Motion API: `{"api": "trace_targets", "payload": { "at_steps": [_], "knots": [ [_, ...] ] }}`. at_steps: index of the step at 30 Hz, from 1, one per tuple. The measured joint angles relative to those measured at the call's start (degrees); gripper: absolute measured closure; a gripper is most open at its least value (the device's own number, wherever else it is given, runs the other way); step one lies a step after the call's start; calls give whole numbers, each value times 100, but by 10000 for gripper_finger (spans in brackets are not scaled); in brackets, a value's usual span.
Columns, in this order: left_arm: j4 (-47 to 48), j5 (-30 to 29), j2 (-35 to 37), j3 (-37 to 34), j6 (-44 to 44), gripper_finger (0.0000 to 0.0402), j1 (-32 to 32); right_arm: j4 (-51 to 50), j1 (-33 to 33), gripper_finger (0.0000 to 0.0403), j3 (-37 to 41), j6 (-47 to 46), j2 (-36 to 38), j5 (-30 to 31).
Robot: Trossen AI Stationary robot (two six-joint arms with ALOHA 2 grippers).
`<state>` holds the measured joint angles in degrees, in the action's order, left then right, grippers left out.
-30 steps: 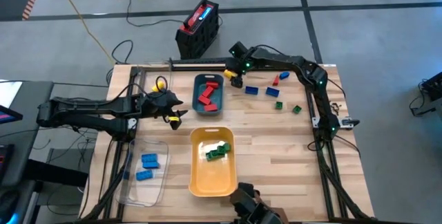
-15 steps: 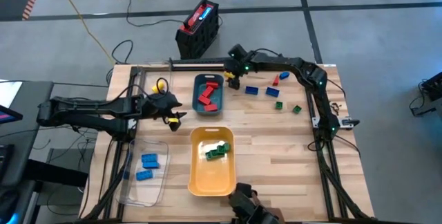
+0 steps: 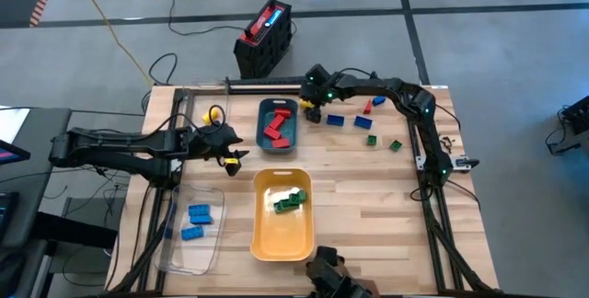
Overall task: Sort blocks
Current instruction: Put the circular yellow game piece into the top left transparent bin
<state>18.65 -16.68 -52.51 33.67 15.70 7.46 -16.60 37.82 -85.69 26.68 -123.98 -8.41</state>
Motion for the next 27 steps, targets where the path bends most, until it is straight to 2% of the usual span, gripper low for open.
{"api": "trace_targets", "payload": {
  "at_steps": [3, 6, 15, 22, 27],
  "knots": [
    [-1, -4, 0, 0, 1, 182, 0, -104, 3, 116, 0, 14, 0, 114],
    [-1, -7, 0, 0, 1, 182, 0, -149, 9, 148, 0, 18, 0, 121],
    [-4, -10, 0, 0, -19, 182, 0, -721, 2, 305, -4, 226, 126, 119],
    [1, -12, 0, 0, -142, 182, 0, -1309, -32, 311, -2, 197, 754, 121],
    [-84, -13, 0, 0, -923, 182, -8, -1803, -383, 298, -2, 170, 1385, 551]
  ]
}}
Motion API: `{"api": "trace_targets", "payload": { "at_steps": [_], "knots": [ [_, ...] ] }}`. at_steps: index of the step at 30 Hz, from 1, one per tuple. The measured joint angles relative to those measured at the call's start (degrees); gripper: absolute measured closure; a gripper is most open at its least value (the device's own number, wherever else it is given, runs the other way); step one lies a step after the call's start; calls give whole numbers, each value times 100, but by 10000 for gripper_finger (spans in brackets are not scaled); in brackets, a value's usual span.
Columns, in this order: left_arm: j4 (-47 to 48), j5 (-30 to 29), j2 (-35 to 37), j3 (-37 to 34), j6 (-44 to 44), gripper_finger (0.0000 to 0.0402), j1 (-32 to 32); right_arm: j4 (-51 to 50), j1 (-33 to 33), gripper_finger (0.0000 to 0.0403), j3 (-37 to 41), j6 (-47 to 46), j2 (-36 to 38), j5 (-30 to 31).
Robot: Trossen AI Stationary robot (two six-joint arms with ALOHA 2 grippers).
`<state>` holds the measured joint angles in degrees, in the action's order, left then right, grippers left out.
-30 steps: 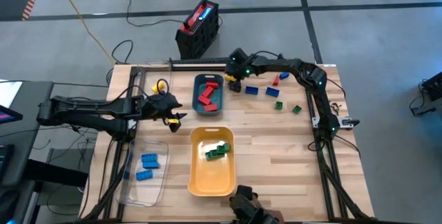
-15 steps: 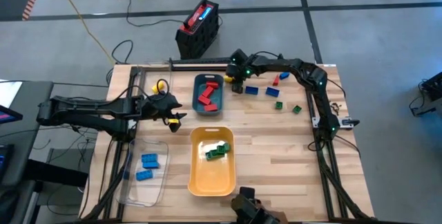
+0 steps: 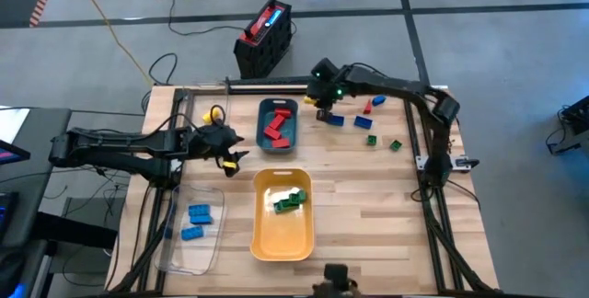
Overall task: Sort blocks
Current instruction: Put the circular yellow game piece into the top left transparent bin
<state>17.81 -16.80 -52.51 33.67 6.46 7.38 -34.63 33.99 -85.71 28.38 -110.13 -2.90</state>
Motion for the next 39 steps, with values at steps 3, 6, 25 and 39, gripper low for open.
{"api": "trace_targets", "payload": {
  "at_steps": [3, 6, 25, 39],
  "knots": [
    [-379, -1, 0, 0, -677, 182, -3, -141, -428, 297, 0, 0, 342, 506],
    [-840, 1, 0, 2, -1018, 182, -3, -135, -893, 297, 0, -6, 605, 750],
    [-2454, -143, -917, 4, -1669, 181, -350, 1314, -2886, 296, 0, 162, 862, 770],
    [-3768, -183, -1134, 2, -2538, 181, -549, 1395, -2937, 295, 0, 101, 855, 776]
  ]
}}
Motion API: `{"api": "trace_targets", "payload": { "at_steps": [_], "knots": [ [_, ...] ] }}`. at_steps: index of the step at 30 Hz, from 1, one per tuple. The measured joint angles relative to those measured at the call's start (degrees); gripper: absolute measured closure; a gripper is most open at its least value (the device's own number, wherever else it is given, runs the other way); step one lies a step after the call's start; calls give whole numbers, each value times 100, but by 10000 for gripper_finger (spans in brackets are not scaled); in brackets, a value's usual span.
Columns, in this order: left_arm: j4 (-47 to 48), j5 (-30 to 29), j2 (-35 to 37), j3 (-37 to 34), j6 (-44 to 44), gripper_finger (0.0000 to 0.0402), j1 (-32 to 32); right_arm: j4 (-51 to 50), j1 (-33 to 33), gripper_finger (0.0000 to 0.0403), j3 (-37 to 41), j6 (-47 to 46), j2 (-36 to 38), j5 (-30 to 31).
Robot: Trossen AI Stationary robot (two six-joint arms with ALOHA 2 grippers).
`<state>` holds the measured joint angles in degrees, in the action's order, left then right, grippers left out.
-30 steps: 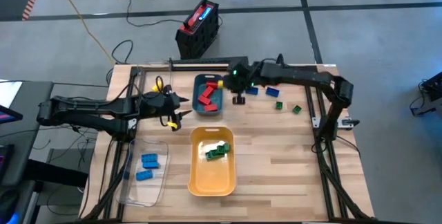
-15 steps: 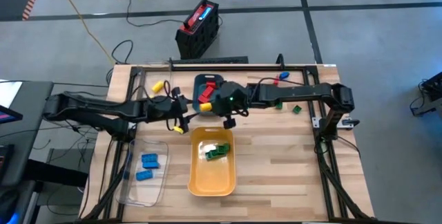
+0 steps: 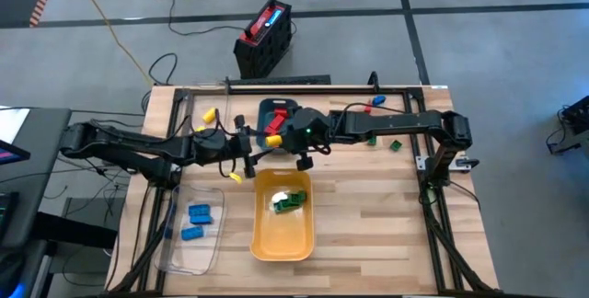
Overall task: Sort blocks
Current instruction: Put the circular yellow game piece into the top left transparent bin
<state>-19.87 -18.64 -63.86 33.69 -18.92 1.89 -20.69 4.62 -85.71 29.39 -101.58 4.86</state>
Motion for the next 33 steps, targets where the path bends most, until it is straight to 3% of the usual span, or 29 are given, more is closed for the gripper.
{"api": "trace_targets", "payload": {
  "at_steps": [9, 16, 20, 28, 33],
  "knots": [
    [-101, 9, 0, 0, -64, 190, -1, 72, -90, 295, 0, 22, -1, -2],
    [-115, 289, 0, 0, -101, 285, 1, 112, -90, 289, 0, -24, -2, -6],
    [-112, 411, 0, 0, -38, 285, 1, 133, -115, 256, 0, -65, -2, -20],
    [71, 481, 20, 2, 220, 285, 0, -206, -100, 148, -2, -237, 143, -5],
    [670, -175, 326, 5, 485, 285, 0, -795, -50, 126, -2, -416, 623, 464]
  ]
}}
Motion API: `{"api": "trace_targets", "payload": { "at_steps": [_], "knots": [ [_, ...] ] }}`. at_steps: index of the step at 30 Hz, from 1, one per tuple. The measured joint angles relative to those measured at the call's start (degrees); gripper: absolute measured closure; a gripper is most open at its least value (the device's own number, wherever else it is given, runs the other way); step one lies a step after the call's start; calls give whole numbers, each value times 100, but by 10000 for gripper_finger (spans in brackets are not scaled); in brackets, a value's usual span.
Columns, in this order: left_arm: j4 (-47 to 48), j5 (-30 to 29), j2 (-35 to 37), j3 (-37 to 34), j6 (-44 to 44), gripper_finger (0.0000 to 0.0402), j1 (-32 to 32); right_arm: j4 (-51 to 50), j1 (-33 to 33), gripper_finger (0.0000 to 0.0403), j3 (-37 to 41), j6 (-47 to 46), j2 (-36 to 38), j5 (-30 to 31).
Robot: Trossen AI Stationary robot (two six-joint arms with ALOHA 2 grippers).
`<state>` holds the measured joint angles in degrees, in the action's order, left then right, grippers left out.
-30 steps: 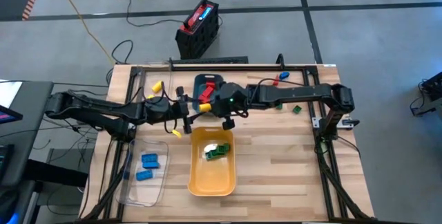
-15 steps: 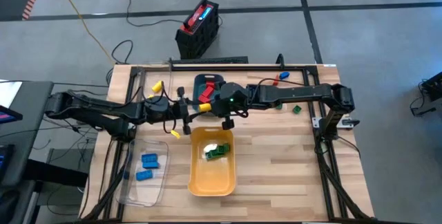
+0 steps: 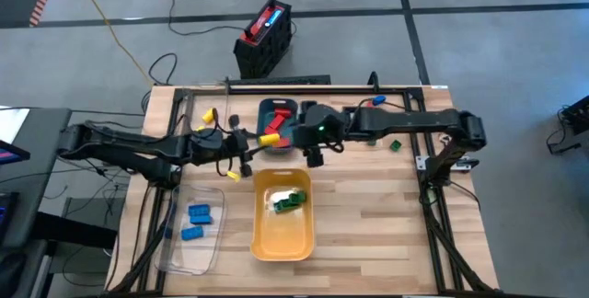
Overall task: Sort blocks
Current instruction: Put the circular yellow game piece into the top left transparent bin
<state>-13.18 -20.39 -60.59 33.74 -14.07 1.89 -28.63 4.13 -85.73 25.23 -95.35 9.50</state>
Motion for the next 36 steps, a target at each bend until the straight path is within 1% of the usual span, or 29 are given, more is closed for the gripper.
{"api": "trace_targets", "payload": {
  "at_steps": [3, 6, 9, 12, 14, 20, 23, 27, 29, 33, 36],
  "knots": [
    [631, -595, 270, 154, 256, 285, 7, -281, 116, 125, 0, -178, 255, 220],
    [1537, -1227, 506, 448, 580, 285, 7, -408, 294, 125, 0, -388, 451, 264],
    [2535, -1648, 675, 747, 1065, 285, 7, -467, 456, 125, -2, -601, 531, 268],
    [3578, -1854, 809, 994, 1770, 284, 7, -619, 511, 124, -2, -772, 520, 266],
    [4280, -1888, 886, 1066, 2298, 281, 7, -860, 499, 124, -2, -877, 510, 265],
    [6091, -1937, 1129, 1068, 3684, 279, -55, -1444, 149, 126, 0, -1331, 594, 264],
    [6509, -2171, 1223, 1068, 4072, 279, -85, -1346, -79, 127, 229, -1457, 777, 299],
    [6703, -2404, 1280, 1068, 4315, 278, -70, -878, -280, 127, 1107, -1604, 1125, 835],
    [6855, -2585, 1271, 1068, 4496, 277, 1, -518, -287, 127, 1586, -1677, 1369, 956],
    [7300, -2721, 1138, 1068, 4879, 277, 452, 174, -298, 127, 2239, -1790, 1786, 1018],
    [7452, -2525, 919, 1068, 4870, 277, 943, 623, -375, 127, 2457, -1789, 1948, 1018]
  ]
}}
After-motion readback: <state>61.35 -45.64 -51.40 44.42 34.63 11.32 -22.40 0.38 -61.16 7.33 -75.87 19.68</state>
